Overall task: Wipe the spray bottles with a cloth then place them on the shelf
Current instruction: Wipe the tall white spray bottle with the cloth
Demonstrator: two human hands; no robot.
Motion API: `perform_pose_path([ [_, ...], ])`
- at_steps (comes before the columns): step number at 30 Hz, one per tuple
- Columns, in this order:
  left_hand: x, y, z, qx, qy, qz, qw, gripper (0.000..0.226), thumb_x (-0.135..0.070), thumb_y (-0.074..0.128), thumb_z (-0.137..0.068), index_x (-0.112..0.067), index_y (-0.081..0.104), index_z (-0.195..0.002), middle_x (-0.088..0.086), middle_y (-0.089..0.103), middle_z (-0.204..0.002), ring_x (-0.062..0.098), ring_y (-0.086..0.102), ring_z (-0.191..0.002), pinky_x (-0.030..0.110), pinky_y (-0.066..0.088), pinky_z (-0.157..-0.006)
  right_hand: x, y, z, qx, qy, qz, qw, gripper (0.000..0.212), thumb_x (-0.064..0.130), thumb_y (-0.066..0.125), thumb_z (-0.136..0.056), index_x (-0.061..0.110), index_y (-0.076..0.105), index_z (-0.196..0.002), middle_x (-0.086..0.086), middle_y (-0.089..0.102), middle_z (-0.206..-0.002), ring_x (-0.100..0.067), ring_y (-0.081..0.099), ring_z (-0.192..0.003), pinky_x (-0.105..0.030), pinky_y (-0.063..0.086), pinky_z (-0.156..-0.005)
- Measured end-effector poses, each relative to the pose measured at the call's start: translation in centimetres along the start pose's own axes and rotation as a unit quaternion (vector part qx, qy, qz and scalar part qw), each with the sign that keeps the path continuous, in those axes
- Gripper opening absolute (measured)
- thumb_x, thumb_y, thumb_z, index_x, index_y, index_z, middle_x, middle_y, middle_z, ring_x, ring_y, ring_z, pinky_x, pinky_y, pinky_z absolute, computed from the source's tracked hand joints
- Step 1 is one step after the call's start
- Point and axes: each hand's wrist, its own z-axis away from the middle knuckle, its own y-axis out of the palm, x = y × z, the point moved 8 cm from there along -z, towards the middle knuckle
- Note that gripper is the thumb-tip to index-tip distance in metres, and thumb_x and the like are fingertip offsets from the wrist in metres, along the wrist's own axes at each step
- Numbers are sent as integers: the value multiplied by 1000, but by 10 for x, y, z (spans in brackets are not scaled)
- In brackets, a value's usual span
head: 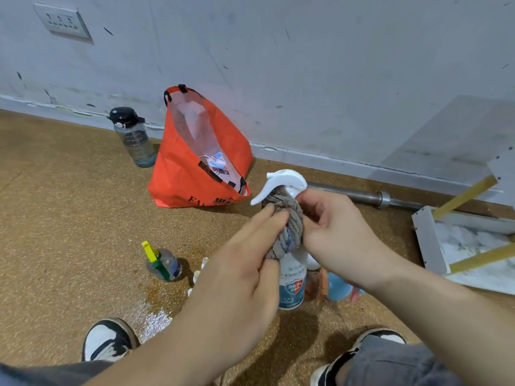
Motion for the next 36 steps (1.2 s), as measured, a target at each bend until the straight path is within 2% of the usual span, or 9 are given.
perform_pose_path([
  [3, 31, -1, -1, -3, -207, 181, 961, 40, -2, 48, -101, -32, 74, -107, -1, 69, -77, 12, 64, -72, 24, 51, -69, 1, -1, -2, 23, -8, 16, 1000, 23, 8, 60, -101, 25, 75, -109, -4, 78, -96, -24, 75, -94, -38, 56, -81],
  [6, 77, 3, 28, -47, -374, 336, 863, 30, -4, 46, -104, 0, 54, -75, 22, 53, -74, 27, 56, -92, 31, 43, -71, 4, -9, -6, 9, -19, 22, 1000, 20, 14, 63, -101, 29, 74, -109, 8, 78, -95, -11, 72, -91, -30, 56, -82],
  [7, 82, 4, 34, -53, -402, 348, 845, 31, -5, 46, -104, 3, 50, -74, 26, 51, -74, 31, 55, -92, 17, -15, -93, 5, -10, -7, 11, -22, 19, 1000, 19, 14, 64, -101, 29, 74, -107, 11, 77, -91, -7, 71, -86, -26, 55, -77],
  [8, 73, 6, 33, -28, -366, 329, 870, 23, -5, 47, -101, 6, 55, -83, 33, 58, -80, 36, 62, -87, 62, 40, -111, 6, -10, -7, 15, -26, 19, 999, 19, 13, 64, -100, 30, 73, -102, 15, 76, -86, -3, 68, -79, -20, 51, -72],
  [10, 56, 2, 14, -54, -347, 302, 886, 24, -3, 49, -97, -12, 69, -91, 29, 71, -92, 45, 71, -84, 55, 56, -83, 9, -5, -5, 29, -31, 17, 999, 22, 11, 63, -101, 31, 71, -95, 18, 71, -76, 4, 62, -70, -12, 45, -66],
  [17, 18, -27, -21, -50, -78, 166, 982, 19, -8, 65, -96, -27, 70, -99, -10, 64, -68, 4, 56, -61, 16, 45, -58, 8, 10, -1, 89, -34, 7, 995, 14, 13, 63, -102, 20, 73, -96, -8, 71, -84, -9, 60, -79, -41, 52, -72],
  [20, 17, -36, -28, -57, -2, 11, 998, 23, -40, 71, -96, -25, 59, -84, -7, 62, -61, 6, 57, -54, 23, 40, -50, 6, 15, 0, 118, -31, -3, 993, 9, 9, 62, -101, 5, 70, -104, -20, 70, -96, -18, 63, -84, -48, 53, -81],
  [28, 16, -35, -23, -118, -57, -60, 990, 32, -55, 59, -95, -28, 50, -82, -7, 55, -62, 23, 60, -67, 43, 47, -58, 1, 24, 2, 13, -36, 13, 999, 21, 20, 80, -87, 28, 76, -107, 15, 77, -101, 2, 68, -103, -12, 49, -92],
  [36, 0, -33, -25, -107, -53, 66, 991, 27, -47, 62, -96, -23, 61, -84, -3, 65, -64, 15, 62, -57, 33, 49, -53, 9, 14, -4, -25, -52, -12, 998, 20, 11, 75, -92, 24, 77, -107, 13, 78, -103, -7, 71, -106, -38, 55, -99],
])
